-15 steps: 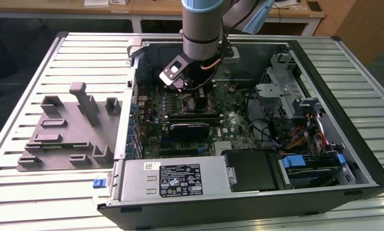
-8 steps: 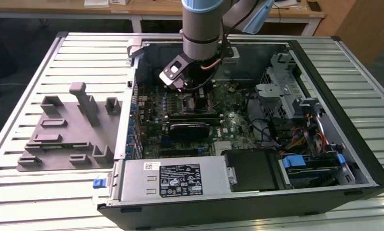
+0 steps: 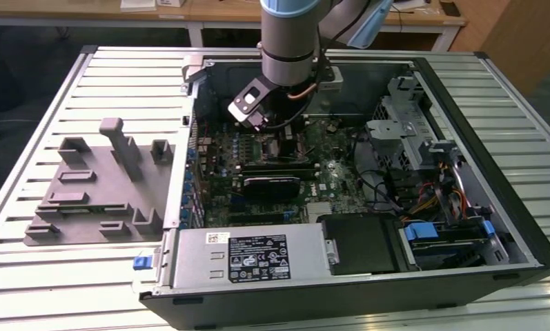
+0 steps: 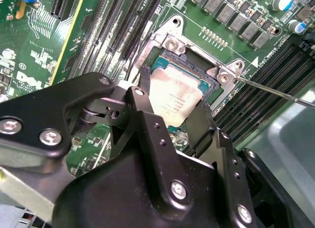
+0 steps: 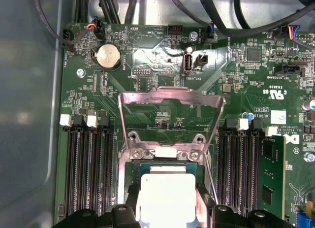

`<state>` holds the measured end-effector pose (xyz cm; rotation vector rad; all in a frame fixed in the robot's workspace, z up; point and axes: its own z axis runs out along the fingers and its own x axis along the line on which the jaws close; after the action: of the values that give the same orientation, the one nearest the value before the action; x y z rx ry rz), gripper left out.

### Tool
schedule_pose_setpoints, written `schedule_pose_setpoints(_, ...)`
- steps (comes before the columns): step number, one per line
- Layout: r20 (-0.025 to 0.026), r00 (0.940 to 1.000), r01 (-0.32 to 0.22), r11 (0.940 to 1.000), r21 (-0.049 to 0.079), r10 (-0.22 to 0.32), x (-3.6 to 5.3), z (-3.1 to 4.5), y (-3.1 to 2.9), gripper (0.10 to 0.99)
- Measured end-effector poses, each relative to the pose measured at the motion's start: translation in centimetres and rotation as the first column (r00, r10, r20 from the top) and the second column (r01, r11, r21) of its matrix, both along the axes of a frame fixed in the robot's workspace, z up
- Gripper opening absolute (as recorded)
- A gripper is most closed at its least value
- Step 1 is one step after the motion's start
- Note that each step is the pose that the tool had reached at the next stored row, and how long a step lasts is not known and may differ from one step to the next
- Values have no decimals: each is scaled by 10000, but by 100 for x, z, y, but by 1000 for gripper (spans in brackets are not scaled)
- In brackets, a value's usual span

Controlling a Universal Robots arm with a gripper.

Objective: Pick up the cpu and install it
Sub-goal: 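Place the cpu into insertion slot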

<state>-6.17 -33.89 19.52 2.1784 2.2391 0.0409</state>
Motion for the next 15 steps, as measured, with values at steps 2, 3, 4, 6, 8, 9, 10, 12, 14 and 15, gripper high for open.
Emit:
schedule_pose_setpoints(2, 1, 10000, 35, 10000, 0, -35, -3, -4, 0, 533)
schedule_pose_setpoints(3, 1, 10000, 64, 10000, 1, -64, -4, -7, 0, 533)
schedule_pose_setpoints(4, -1, 10000, 95, 10000, 0, -95, -4, -11, 0, 533)
schedule_pose_setpoints(6, -3, 9999, 142, 9999, -3, -142, -7, -15, -1, 533)
schedule_pose_setpoints(8, -2, 9999, 146, 9999, -2, -146, -7, -16, -1, 533)
schedule_pose_setpoints(9, -1, 9999, 147, 9999, -1, -147, -7, -16, 0, 533)
schedule_pose_setpoints(10, 0, 9999, 147, 9999, 1, -147, -6, -16, 0, 533)
schedule_pose_setpoints(12, 4, 9999, 148, 9999, 7, -148, -6, -7, 1, 533)
schedule_pose_setpoints(14, 0, 9999, 147, 9999, 2, -147, -6, 5, 0, 533)
schedule_pose_setpoints(15, 0, 9999, 148, 9999, 1, -148, -6, 7, 0, 533)
